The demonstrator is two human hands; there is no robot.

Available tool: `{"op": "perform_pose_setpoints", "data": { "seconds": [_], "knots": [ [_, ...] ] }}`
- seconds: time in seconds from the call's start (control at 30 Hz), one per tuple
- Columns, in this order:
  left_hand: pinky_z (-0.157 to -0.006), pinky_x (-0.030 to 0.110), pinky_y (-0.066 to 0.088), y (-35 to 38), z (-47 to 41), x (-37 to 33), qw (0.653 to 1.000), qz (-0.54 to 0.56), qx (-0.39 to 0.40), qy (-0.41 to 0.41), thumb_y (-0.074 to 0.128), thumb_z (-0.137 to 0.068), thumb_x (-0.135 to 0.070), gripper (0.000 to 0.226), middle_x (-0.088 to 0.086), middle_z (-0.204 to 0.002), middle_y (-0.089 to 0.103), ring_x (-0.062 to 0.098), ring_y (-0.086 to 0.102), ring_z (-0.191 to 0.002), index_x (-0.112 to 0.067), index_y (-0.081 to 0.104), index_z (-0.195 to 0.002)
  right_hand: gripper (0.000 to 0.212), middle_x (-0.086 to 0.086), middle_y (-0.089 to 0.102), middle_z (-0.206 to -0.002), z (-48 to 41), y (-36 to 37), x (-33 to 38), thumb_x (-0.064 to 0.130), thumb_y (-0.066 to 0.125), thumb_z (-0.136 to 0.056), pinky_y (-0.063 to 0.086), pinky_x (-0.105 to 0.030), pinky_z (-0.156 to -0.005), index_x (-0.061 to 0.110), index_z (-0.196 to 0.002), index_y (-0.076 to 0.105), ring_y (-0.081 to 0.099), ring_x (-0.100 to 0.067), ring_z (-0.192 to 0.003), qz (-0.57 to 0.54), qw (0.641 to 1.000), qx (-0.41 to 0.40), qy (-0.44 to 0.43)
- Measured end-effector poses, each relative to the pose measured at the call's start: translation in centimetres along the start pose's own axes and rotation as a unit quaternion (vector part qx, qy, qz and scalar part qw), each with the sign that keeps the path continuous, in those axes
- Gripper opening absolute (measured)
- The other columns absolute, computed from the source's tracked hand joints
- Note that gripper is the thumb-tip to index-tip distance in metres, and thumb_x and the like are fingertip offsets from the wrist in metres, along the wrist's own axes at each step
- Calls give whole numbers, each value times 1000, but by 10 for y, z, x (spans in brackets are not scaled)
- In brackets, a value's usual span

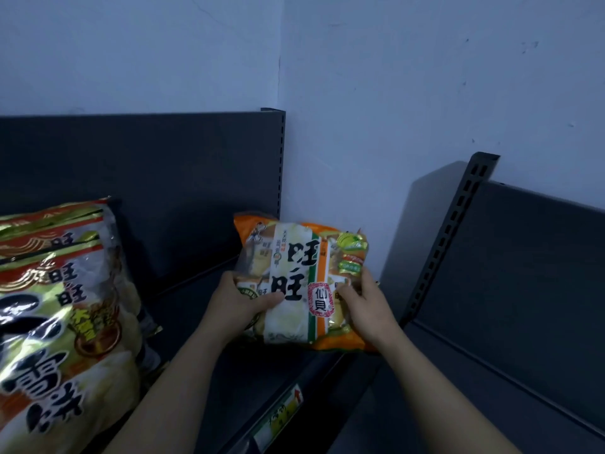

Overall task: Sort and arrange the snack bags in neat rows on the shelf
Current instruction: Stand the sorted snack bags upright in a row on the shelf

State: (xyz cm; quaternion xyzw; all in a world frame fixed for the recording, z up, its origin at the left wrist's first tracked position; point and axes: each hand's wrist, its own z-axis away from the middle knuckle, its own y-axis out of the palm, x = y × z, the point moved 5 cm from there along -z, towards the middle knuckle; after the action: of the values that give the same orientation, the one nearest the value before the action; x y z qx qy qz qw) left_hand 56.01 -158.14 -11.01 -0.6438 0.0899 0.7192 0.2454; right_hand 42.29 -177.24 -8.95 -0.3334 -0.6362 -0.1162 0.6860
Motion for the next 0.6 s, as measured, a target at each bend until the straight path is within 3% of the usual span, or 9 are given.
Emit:
{"op": "perform_pose_setpoints", "data": {
  "seconds": [0.1,0.3,0.4,0.5,0.57,0.6],
  "knots": [
    [-72,30,55,-4,37,-22,996,-14,-46,75,91,-62,-30,72,-8,-109,58,11,62,-95,-23,44,-117,32,11,69,-108,13,-8,9,28,53,-94,54,-44,-89,38,-123,48,69,-11,-94,-3,999,-19,-38],
    [-76,40,55,-20,119,-39,978,-59,-148,133,87,-66,-37,69,-10,-107,55,9,59,-90,-27,40,-115,10,14,69,-102,55,-6,36,44,43,-99,55,-35,-84,43,-107,49,68,-6,-94,-25,995,3,-99],
    [-73,43,57,-33,162,-35,965,-62,-210,144,88,-65,-36,67,-11,-104,55,10,60,-89,-27,40,-112,26,11,68,-108,77,3,47,49,43,-98,54,-45,-89,35,-119,49,66,-10,-99,-22,991,16,-131],
    [-66,28,54,-50,206,-24,954,-43,-258,148,86,-67,-31,64,-15,-105,56,1,58,-88,-27,41,-112,50,8,63,-119,100,22,56,58,42,-93,50,-48,-95,31,-136,40,62,-13,-108,-10,984,44,-171],
    [-64,20,48,-66,237,-14,945,-39,-291,143,85,-69,-31,61,-17,-105,55,-1,56,-90,-27,41,-112,66,7,54,-135,119,43,66,61,41,-92,45,-40,-103,27,-147,28,52,-12,-121,-2,980,77,-186],
    [-66,20,47,-76,252,-8,940,-38,-309,139,85,-69,-31,61,-16,-105,56,0,56,-91,-27,41,-111,63,14,50,-135,129,54,71,57,42,-94,41,-27,-104,27,-148,27,46,-2,-120,-4,976,94,-196]
  ]
}}
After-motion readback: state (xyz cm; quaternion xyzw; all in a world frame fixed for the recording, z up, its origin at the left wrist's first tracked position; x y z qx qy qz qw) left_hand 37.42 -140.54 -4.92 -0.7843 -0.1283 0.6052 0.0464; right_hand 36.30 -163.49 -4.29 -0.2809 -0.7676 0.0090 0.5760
